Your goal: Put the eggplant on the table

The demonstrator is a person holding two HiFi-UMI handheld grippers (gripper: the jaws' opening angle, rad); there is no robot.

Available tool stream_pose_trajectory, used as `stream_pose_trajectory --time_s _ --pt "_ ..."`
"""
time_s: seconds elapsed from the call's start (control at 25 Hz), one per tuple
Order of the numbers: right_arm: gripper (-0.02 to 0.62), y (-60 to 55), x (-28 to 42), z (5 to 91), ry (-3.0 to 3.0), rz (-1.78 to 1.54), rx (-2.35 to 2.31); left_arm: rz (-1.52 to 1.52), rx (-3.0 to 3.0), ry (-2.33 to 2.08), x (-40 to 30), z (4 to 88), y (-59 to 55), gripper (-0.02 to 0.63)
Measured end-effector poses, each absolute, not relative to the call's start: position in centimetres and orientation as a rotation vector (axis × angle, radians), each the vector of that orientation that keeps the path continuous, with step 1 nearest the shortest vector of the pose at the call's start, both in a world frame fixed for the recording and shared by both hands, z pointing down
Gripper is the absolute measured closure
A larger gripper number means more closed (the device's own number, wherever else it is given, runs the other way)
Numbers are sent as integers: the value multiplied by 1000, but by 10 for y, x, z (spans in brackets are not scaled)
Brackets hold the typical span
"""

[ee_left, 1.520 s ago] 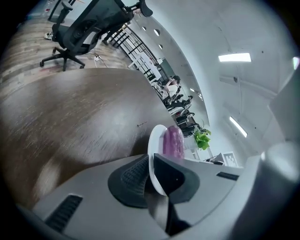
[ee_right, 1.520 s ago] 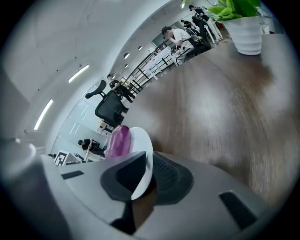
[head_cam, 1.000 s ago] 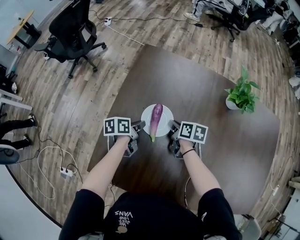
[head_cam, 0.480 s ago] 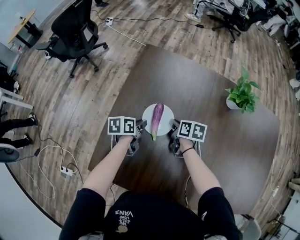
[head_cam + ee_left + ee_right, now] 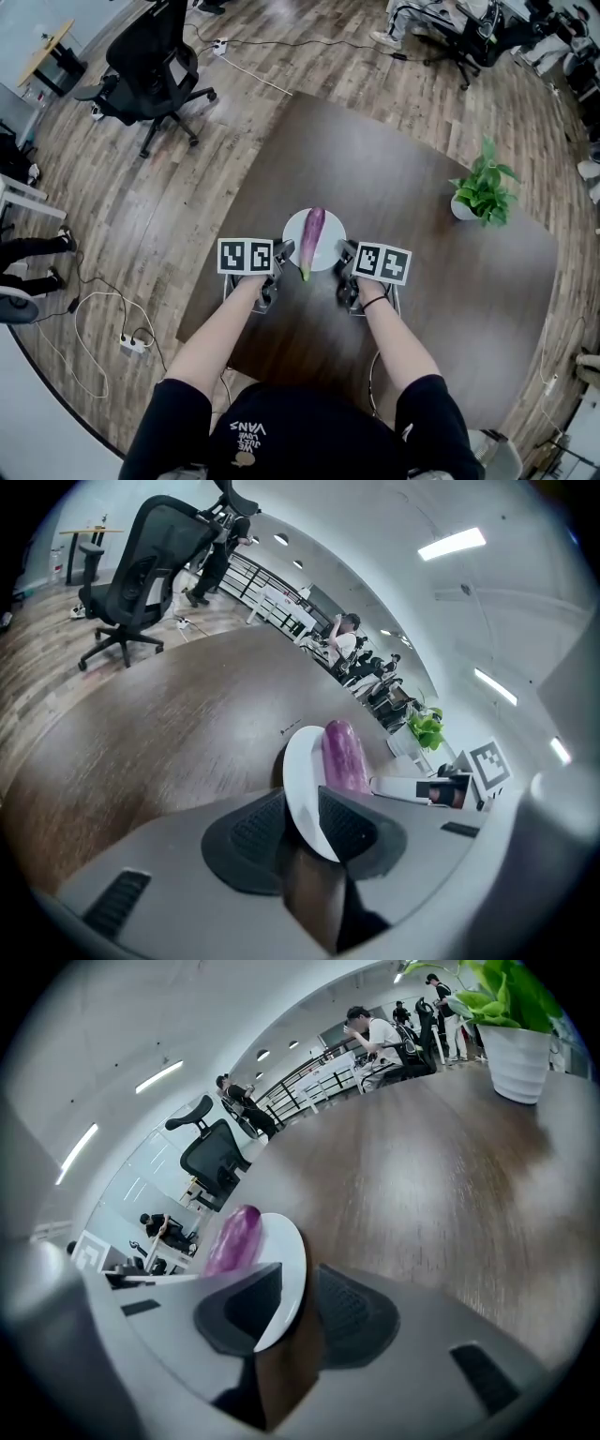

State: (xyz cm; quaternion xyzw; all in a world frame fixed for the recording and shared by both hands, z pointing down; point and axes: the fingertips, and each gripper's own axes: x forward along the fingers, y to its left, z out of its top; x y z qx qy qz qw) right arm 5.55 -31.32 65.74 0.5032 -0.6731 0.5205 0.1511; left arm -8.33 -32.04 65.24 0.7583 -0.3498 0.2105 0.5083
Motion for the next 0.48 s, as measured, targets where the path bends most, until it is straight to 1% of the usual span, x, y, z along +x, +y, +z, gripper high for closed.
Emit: stream_pose_trajectory --time_s 0.28,0.48 --pt "485 -309 56 658 -1925 1489 1444 536 1852 -872 -86 651 -319 472" --pt "480 -305 54 653 -1928 1473 1438 546 1862 -889 -90 649 -318 465"
